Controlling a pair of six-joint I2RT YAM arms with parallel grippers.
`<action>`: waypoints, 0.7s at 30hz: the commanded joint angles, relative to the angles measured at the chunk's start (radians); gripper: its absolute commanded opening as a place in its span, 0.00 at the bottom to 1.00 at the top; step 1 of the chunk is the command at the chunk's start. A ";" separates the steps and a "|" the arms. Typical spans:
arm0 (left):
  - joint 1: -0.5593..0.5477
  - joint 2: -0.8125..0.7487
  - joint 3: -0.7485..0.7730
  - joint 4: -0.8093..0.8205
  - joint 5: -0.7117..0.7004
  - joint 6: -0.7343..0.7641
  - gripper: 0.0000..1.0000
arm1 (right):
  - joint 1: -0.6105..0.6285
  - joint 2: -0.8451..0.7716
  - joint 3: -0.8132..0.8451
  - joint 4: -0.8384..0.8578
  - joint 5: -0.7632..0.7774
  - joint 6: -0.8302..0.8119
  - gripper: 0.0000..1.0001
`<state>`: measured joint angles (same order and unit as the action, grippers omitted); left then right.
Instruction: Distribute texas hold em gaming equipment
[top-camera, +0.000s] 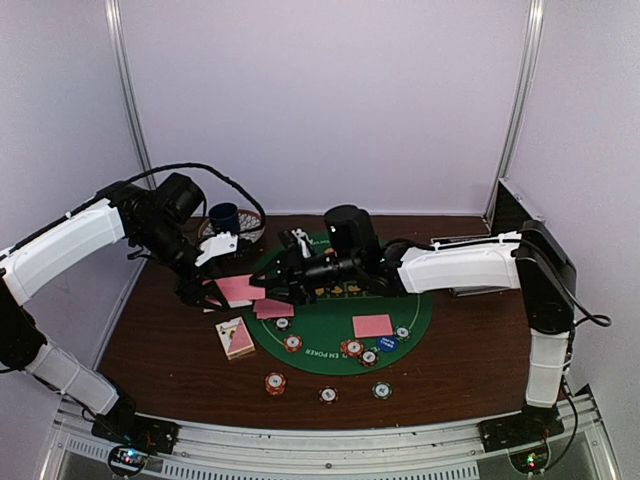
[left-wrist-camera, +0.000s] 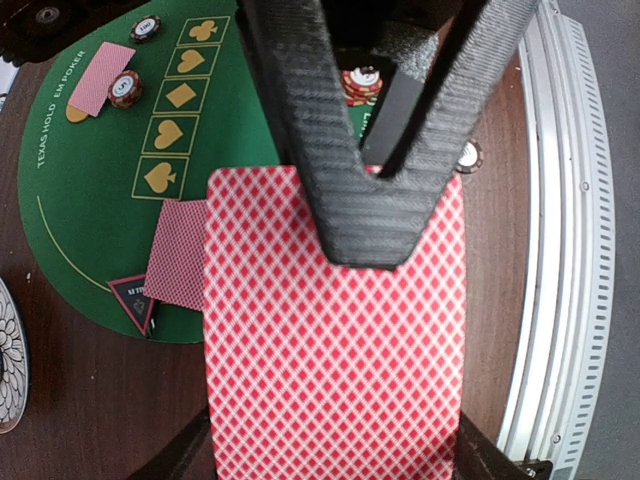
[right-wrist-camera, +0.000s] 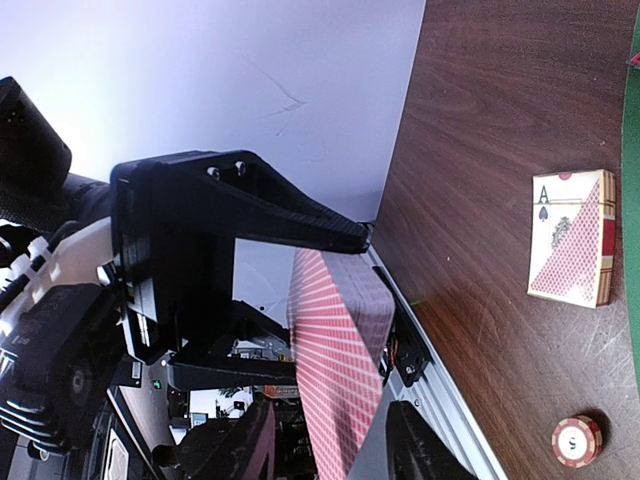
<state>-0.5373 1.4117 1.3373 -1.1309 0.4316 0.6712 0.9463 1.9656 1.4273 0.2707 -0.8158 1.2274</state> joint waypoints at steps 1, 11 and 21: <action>0.003 -0.028 0.017 0.011 0.025 0.000 0.00 | -0.004 -0.030 -0.030 0.103 -0.026 0.062 0.36; 0.004 -0.028 0.009 0.011 0.003 0.004 0.00 | -0.026 -0.049 -0.039 0.118 -0.056 0.101 0.00; 0.004 -0.030 0.003 0.010 -0.006 0.004 0.00 | -0.215 -0.134 -0.046 -0.101 -0.111 -0.036 0.00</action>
<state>-0.5373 1.4117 1.3373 -1.1271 0.4206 0.6712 0.8337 1.9034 1.3746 0.2703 -0.9089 1.2778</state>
